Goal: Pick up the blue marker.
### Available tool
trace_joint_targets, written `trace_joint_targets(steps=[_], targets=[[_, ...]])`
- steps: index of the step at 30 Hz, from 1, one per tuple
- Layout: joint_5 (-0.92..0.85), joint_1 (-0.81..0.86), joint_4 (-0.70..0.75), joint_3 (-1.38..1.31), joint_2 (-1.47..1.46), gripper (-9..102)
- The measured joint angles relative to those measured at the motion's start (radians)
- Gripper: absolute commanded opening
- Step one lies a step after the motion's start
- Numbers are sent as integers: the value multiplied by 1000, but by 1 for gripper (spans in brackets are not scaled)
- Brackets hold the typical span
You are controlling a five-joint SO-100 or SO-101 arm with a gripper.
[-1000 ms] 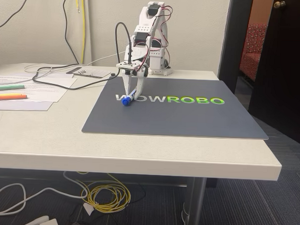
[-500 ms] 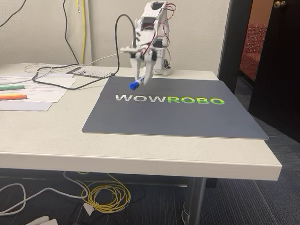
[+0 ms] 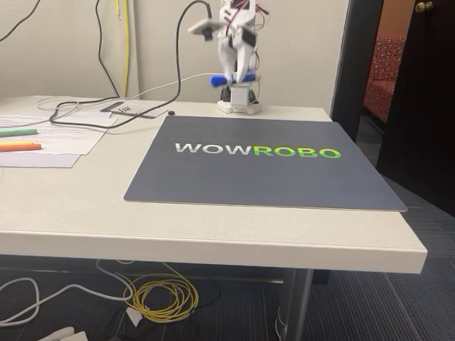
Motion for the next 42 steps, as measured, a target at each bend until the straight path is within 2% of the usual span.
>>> trace_joint_targets(steps=[8,18,42], targets=[[334,-37,9,0,147,4],[523,-28,14,2,244,4],[629,37,20,0,344,4]])
